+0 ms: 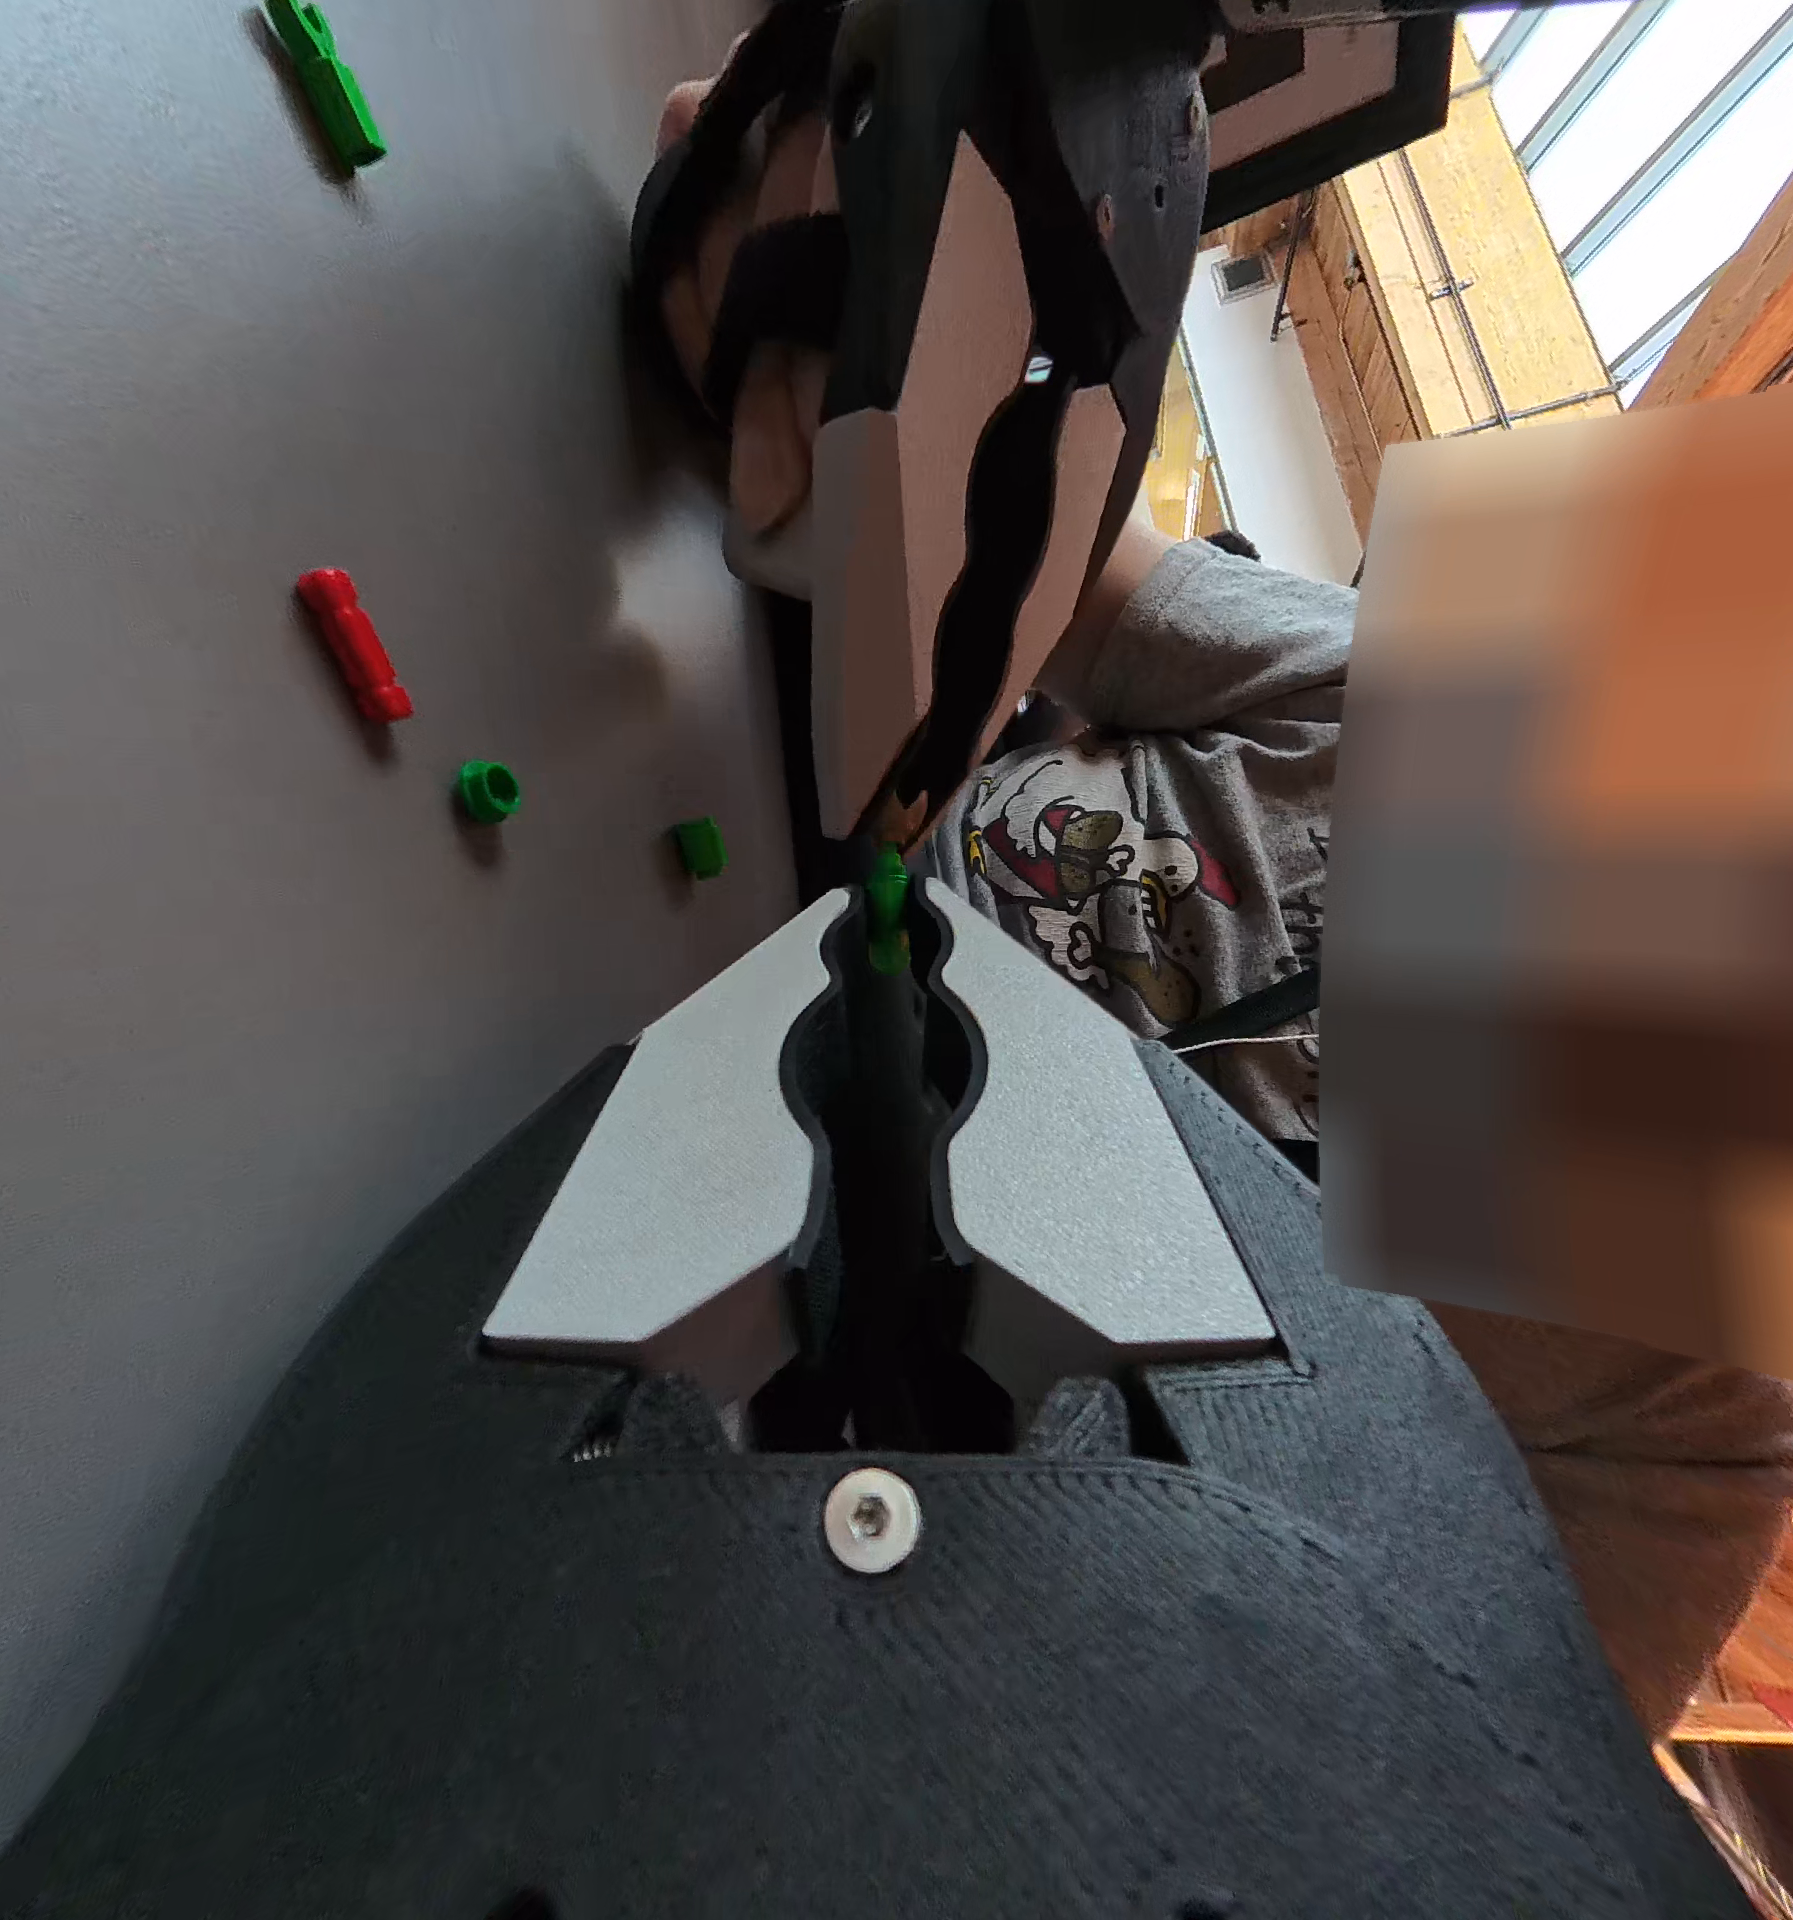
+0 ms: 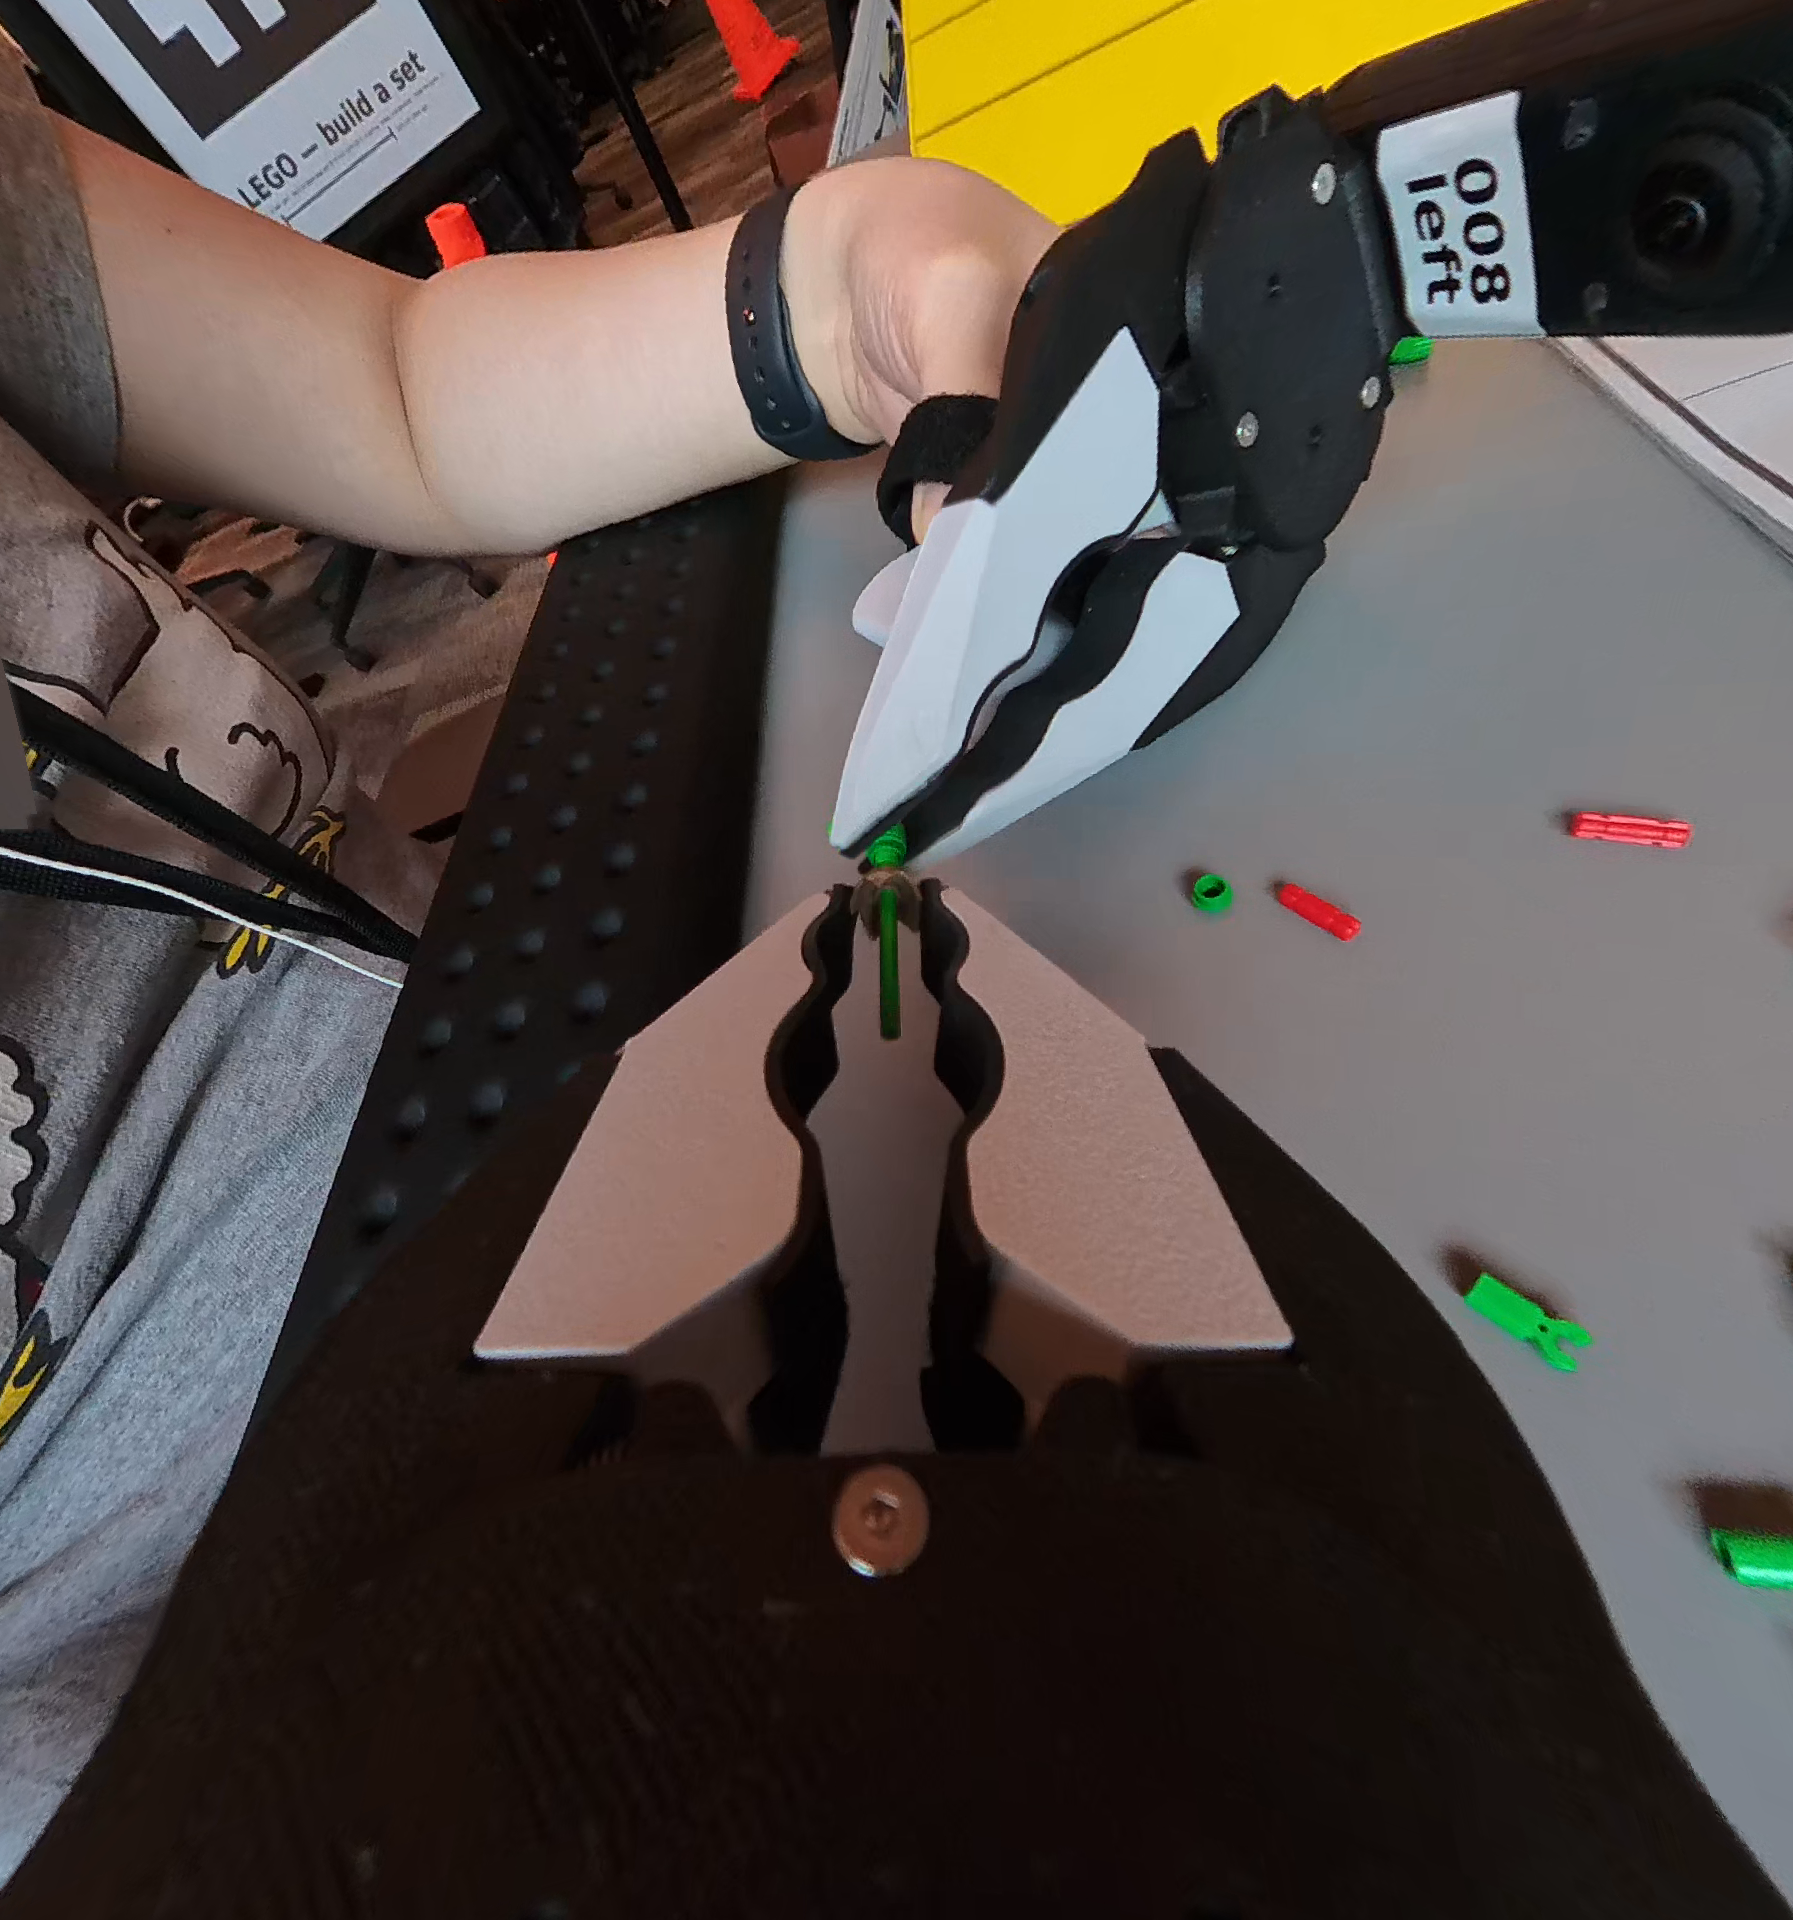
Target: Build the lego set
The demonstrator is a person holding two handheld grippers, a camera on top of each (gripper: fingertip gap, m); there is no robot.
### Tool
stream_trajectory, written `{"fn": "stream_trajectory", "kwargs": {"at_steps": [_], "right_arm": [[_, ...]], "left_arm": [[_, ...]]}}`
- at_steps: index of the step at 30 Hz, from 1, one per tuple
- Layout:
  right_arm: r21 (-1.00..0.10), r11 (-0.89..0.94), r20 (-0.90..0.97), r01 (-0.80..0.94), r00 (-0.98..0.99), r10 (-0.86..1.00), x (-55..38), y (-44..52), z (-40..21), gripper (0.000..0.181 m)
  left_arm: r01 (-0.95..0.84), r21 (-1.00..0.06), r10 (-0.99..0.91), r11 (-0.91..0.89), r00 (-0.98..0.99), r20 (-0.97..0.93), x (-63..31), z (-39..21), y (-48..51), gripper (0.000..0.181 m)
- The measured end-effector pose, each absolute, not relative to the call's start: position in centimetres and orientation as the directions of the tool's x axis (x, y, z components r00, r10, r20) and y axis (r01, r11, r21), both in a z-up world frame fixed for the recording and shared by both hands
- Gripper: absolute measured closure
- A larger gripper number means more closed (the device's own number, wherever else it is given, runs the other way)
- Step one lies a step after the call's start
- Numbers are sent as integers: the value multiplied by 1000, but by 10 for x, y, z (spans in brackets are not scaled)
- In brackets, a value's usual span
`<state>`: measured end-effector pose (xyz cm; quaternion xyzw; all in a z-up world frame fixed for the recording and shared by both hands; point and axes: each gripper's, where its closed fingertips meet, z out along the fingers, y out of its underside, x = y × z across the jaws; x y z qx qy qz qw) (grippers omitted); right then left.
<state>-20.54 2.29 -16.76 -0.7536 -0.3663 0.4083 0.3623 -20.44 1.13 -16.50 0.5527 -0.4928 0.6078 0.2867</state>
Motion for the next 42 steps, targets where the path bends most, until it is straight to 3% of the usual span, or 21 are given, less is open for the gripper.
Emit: {"fn": "stream_trajectory", "kwargs": {"at_steps": [1, 14, 20, 24, 28, 34, 39, 42], "right_arm": [[-843, -470, -349, 262, 399, 848, -206, 23, -169, 171], [-837, -464, -339, 290, 391, 856, -211, 21, -172, 171], [-853, -473, -367, 220, 391, 844, -207, 27, -162, 168], [-923, -355, -253, 152, 455, 854, -193, 39, -142, 133], [-966, -244, -161, 82, 549, 820, -170, 48, -122, 129], [-971, -228, -134, 66, 641, 756, -154, 59, -121, 123], [-968, -75, 148, 240, 786, 601, -137, 79, -117, 86], [-925, -58, 285, 374, 789, 544, -142, 85, -125, 80]], "left_arm": [[-893, -283, -200, -349, -224, 954, -204, -165, 11, 177], [-902, -282, -210, -326, -222, 952, -206, -168, 8, 177], [-873, -301, -197, -383, -242, 950, -201, -159, 15, 176], [-828, -360, -244, -430, -278, 929, -198, -151, 28, 176], [-768, -411, -279, -491, -309, 909, -188, -144, 39, 176], [-596, -524, -388, -609, -353, 851, -167, -126, 61, 176], [-466, -578, -488, -670, -311, 816, -154, -118, 73, 176], [-401, -578, -484, -711, -317, 816, -147, -109, 72, 177]]}}
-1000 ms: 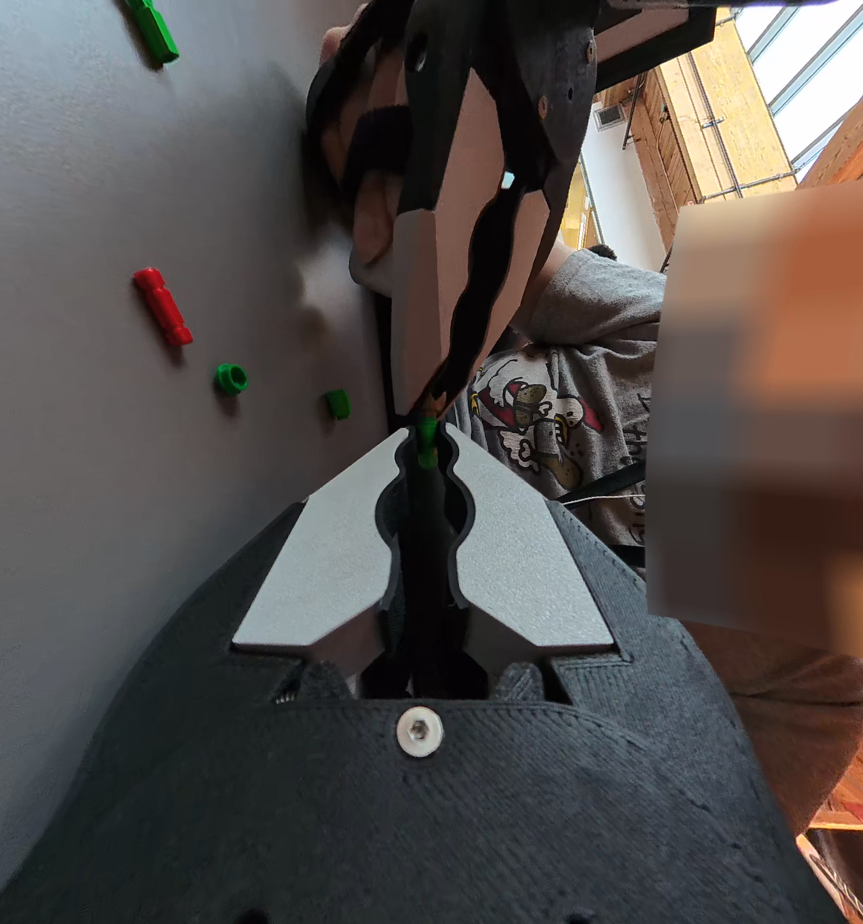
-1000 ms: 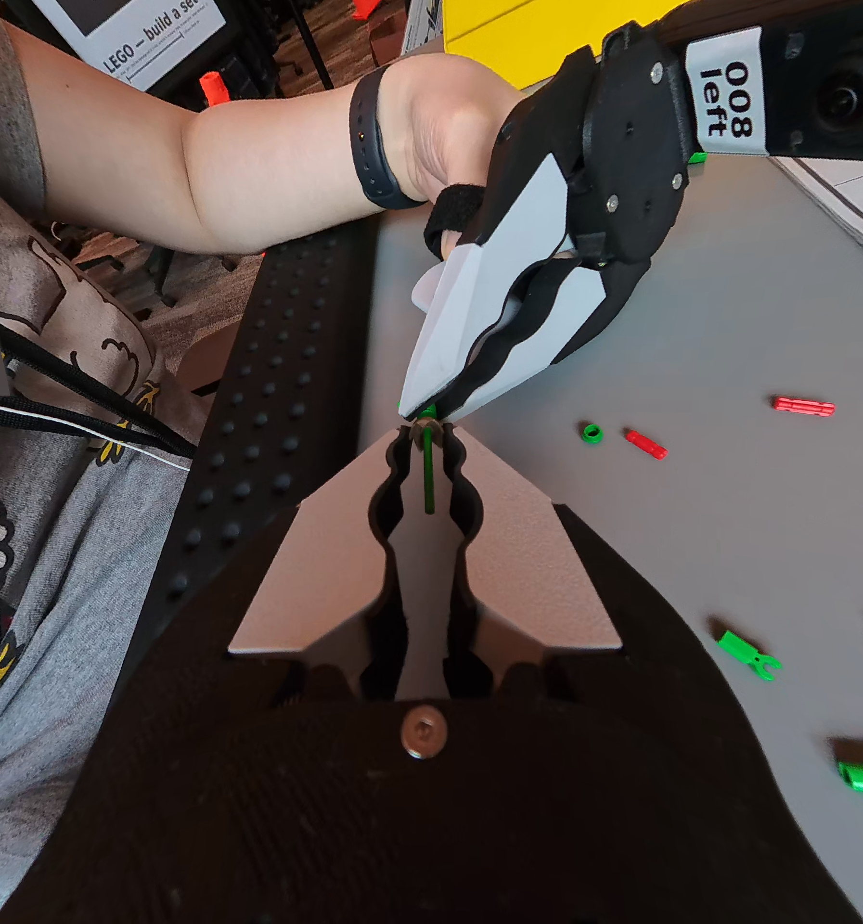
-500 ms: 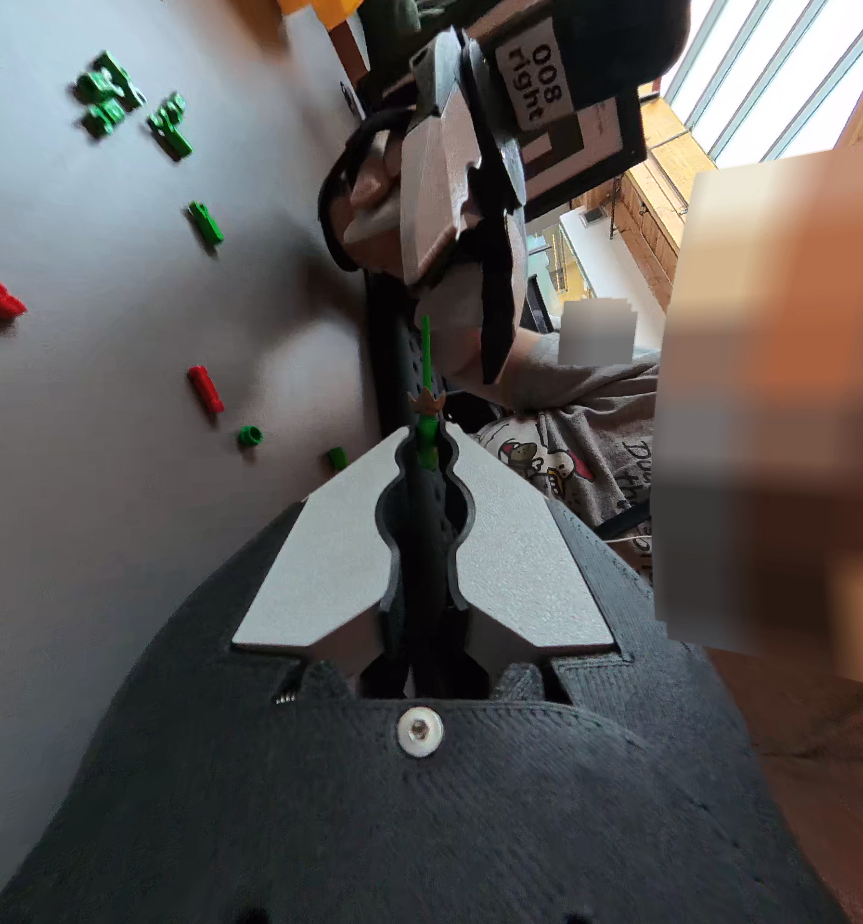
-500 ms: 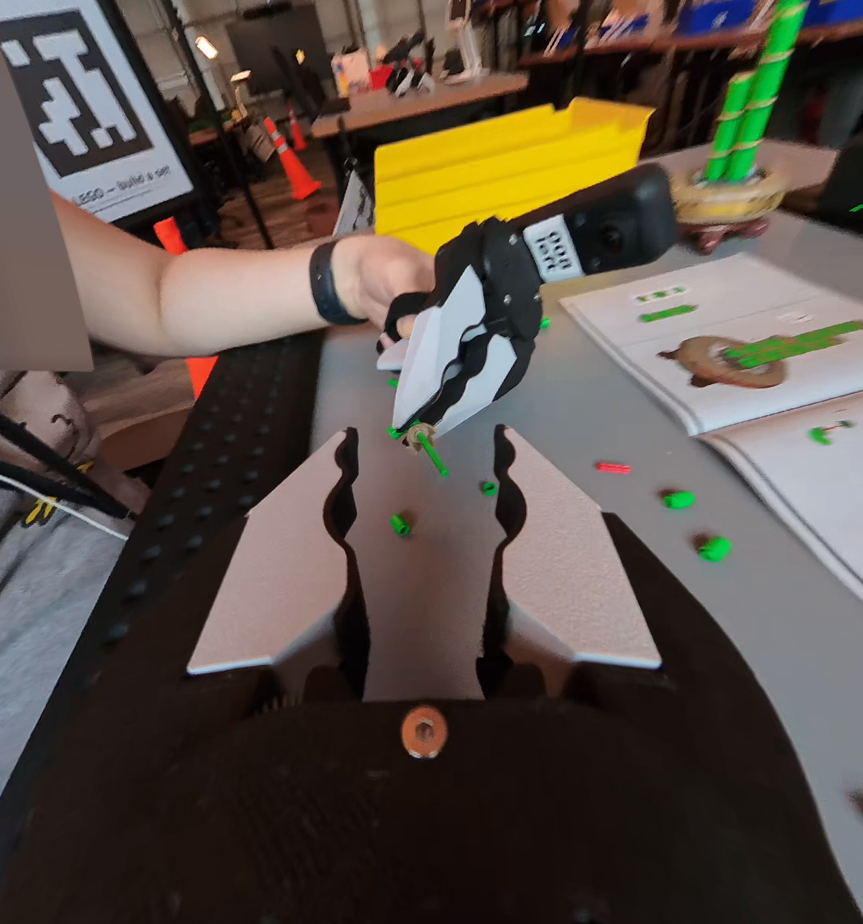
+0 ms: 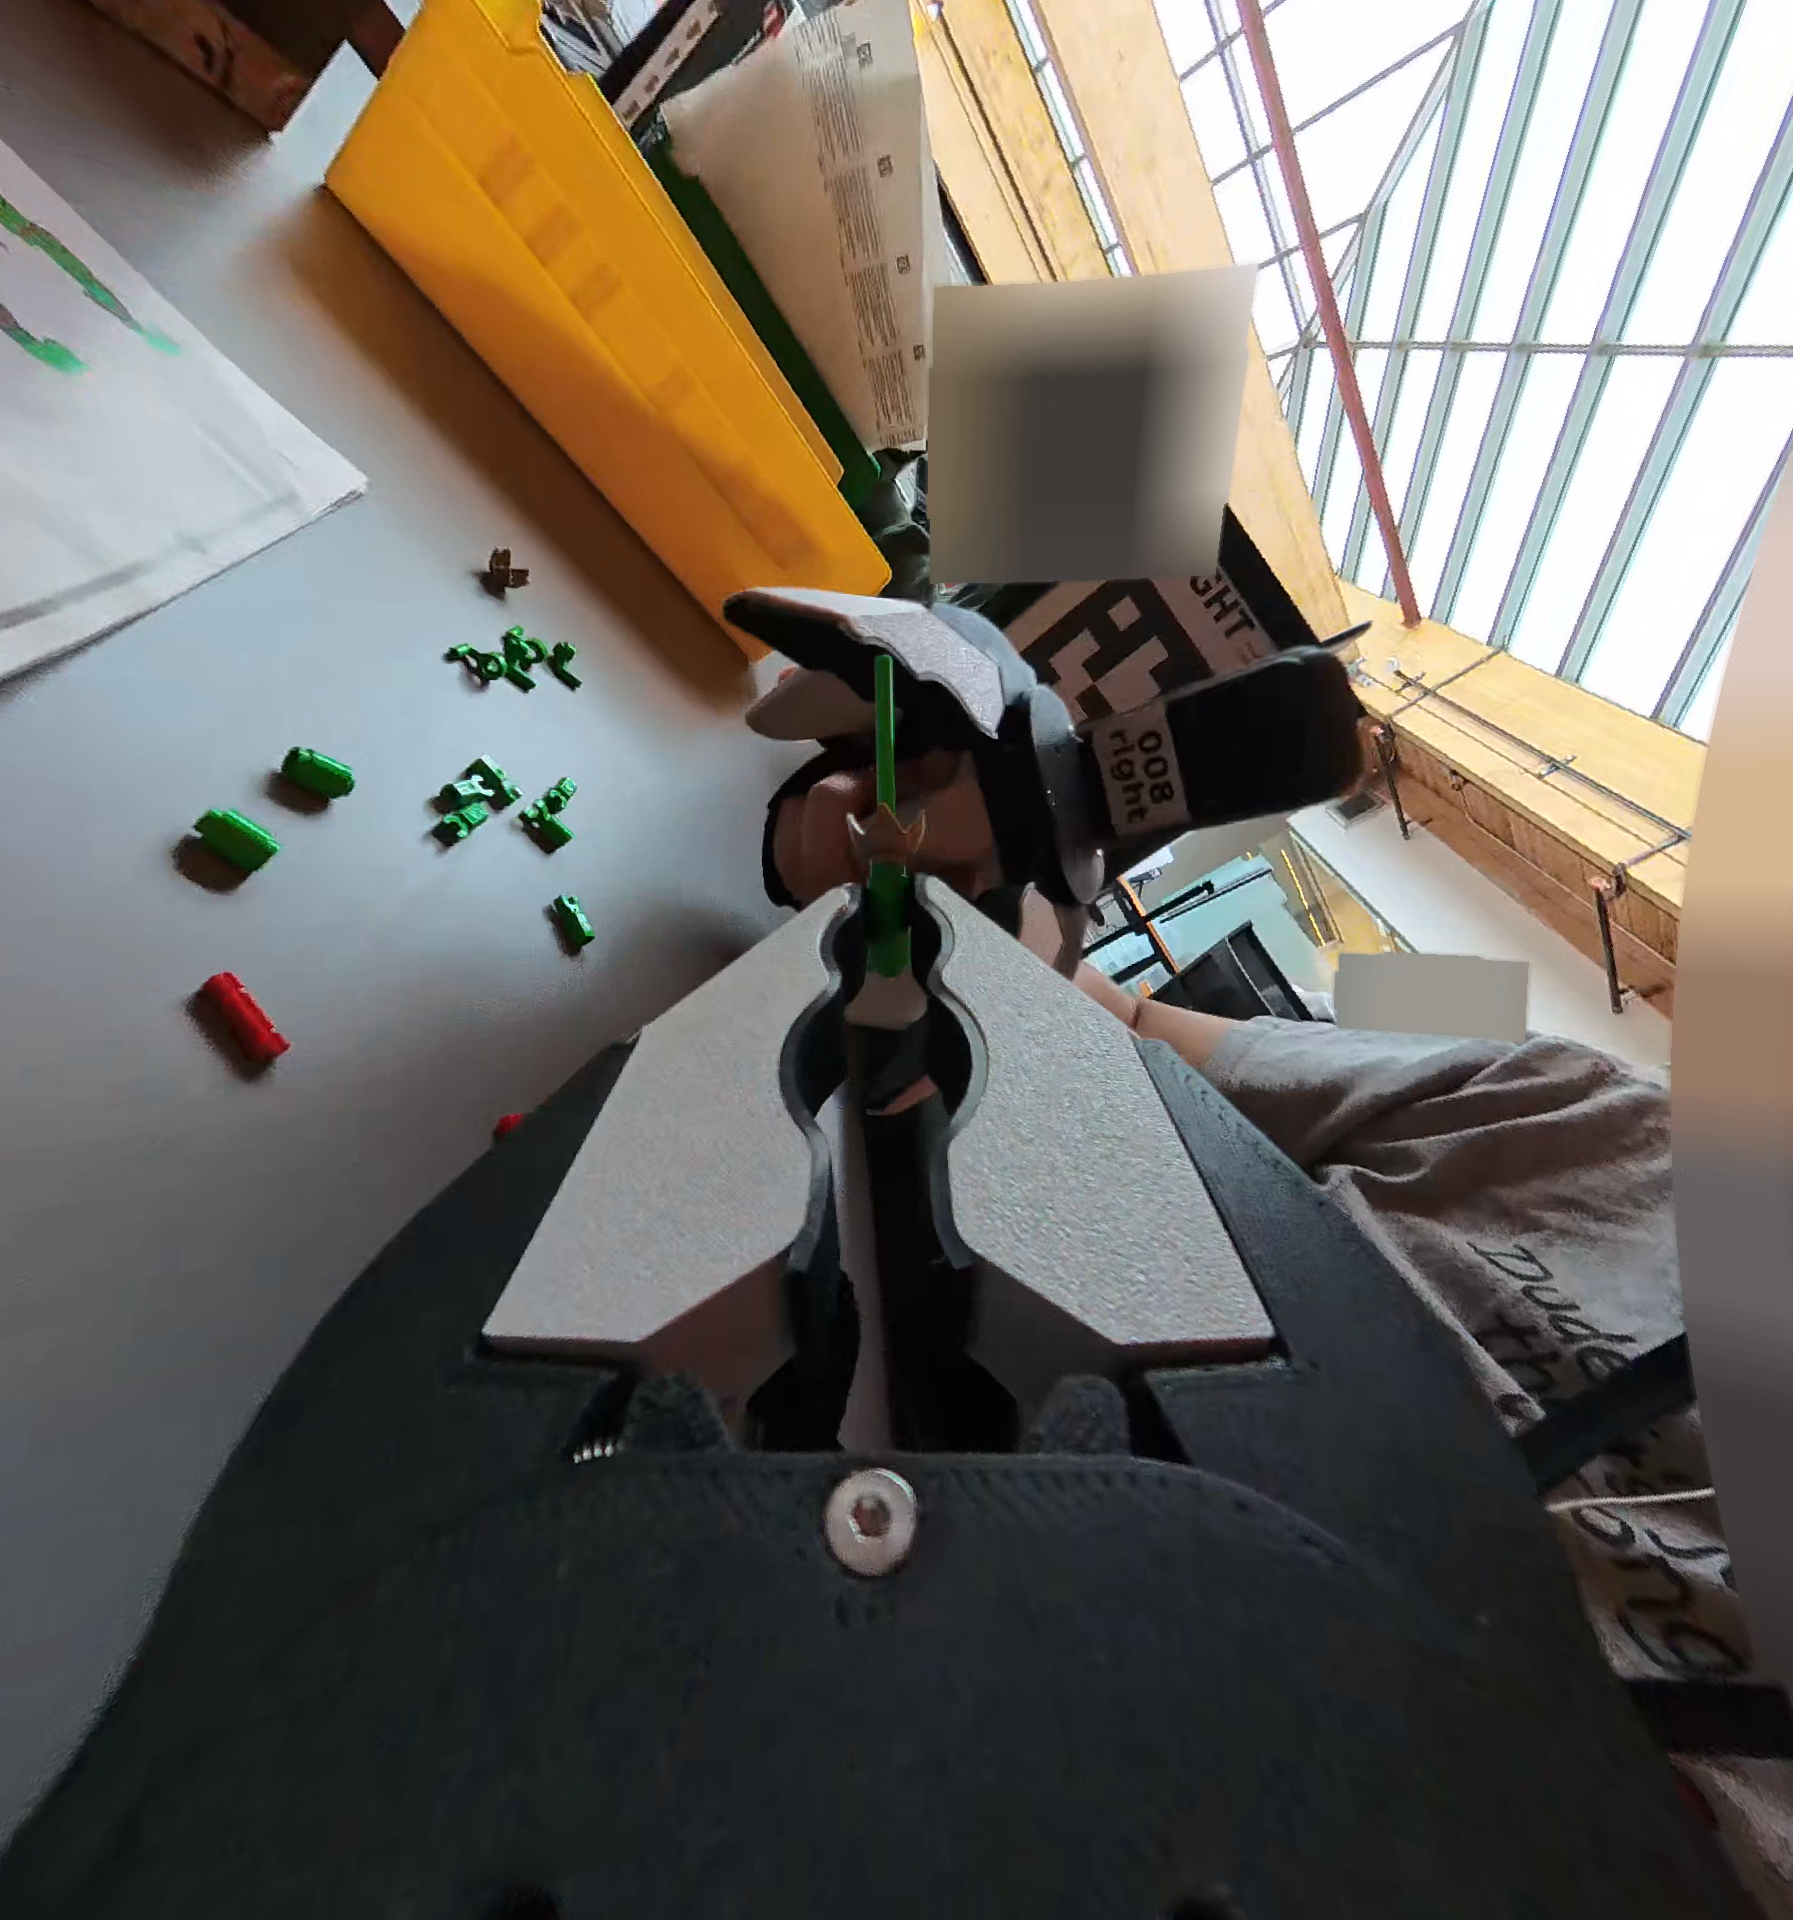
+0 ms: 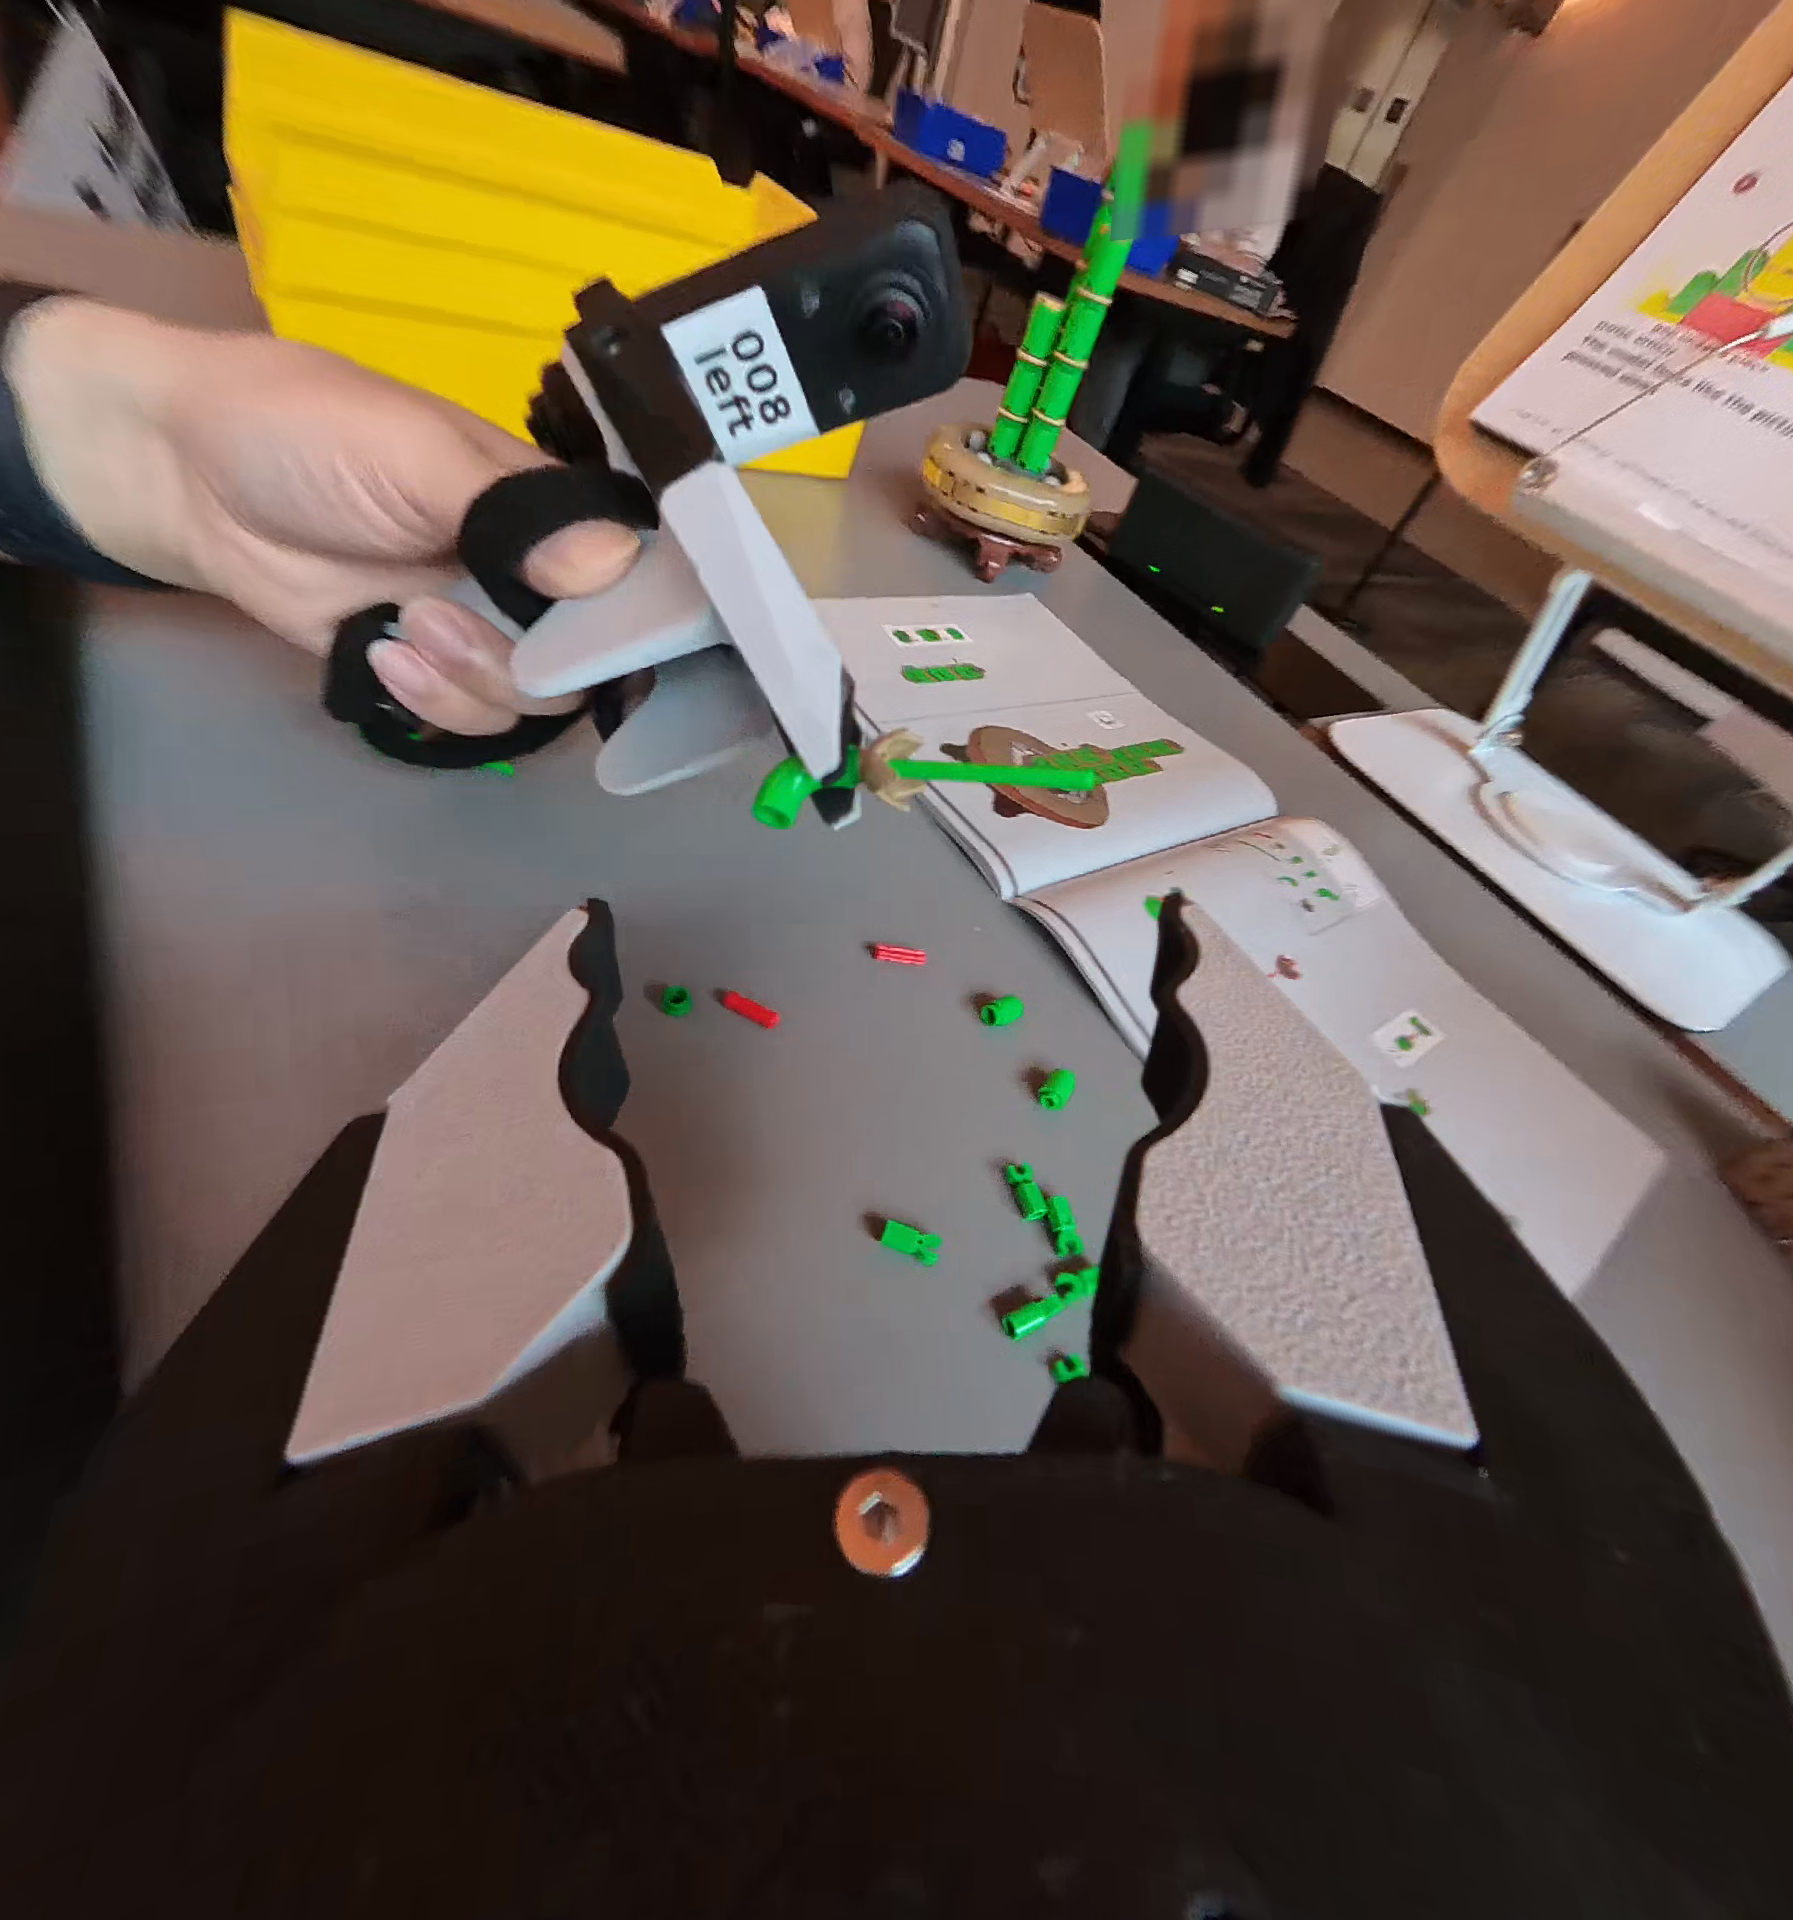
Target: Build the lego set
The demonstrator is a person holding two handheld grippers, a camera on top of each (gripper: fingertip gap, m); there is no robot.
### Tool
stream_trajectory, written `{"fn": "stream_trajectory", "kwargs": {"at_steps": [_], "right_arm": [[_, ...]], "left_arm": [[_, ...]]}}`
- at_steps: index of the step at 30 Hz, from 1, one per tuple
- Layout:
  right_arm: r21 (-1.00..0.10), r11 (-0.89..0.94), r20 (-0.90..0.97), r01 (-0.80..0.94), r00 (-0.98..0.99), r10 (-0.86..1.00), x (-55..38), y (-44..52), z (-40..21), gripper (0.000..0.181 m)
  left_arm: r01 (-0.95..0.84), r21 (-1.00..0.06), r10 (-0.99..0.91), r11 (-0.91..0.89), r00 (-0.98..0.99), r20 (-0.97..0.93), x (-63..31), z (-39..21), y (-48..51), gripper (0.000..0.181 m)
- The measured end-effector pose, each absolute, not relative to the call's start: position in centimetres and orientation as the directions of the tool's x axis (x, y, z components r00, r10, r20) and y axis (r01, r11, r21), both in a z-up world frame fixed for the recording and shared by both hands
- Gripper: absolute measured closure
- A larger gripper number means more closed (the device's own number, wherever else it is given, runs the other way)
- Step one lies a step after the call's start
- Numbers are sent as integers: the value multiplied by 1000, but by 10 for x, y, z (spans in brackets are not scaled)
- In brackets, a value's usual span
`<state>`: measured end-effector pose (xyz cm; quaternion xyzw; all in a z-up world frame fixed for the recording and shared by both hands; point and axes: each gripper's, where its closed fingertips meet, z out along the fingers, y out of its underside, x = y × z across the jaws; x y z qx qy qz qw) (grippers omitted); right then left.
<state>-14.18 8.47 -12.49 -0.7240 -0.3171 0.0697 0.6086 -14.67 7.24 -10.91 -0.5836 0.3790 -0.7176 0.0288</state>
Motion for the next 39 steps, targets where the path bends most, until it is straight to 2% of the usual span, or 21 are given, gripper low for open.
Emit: {"fn": "stream_trajectory", "kwargs": {"at_steps": [3, 10, 16, 20, 25, 32, 39], "right_arm": [[-899, -13, 380, 437, 795, 473, -139, 89, -117, 89], [-927, -17, 322, 375, 818, 476, -132, 87, -112, 105], [-887, -1, 405, 462, 779, 479, -140, 87, -117, 117], [-877, -12, 418, 481, 774, 475, -138, 88, -120, 118], [-867, 8, 441, 498, 760, 476, -139, 85, -118, 118], [-853, 32, 473, 522, 744, 471, -136, 80, -114, 118], [-845, 39, 481, 533, 728, 489, -138, 78, -116, 118]], "left_arm": [[-415, -587, -501, -695, -306, 810, -143, -114, 66, 177], [-398, -593, -517, -699, -291, 805, -139, -117, 65, 176], [-412, -581, -504, -702, -289, 814, -136, -121, 61, 176], [-418, -579, -504, -701, -284, 816, -135, -123, 61, 176], [-447, -521, -425, -727, -302, 853, -137, -120, 57, 175], [-475, -542, -439, -694, -317, 840, -139, -120, 52, 170], [-500, -557, -453, -663, -324, 831, -143, -121, 51, 174]]}}
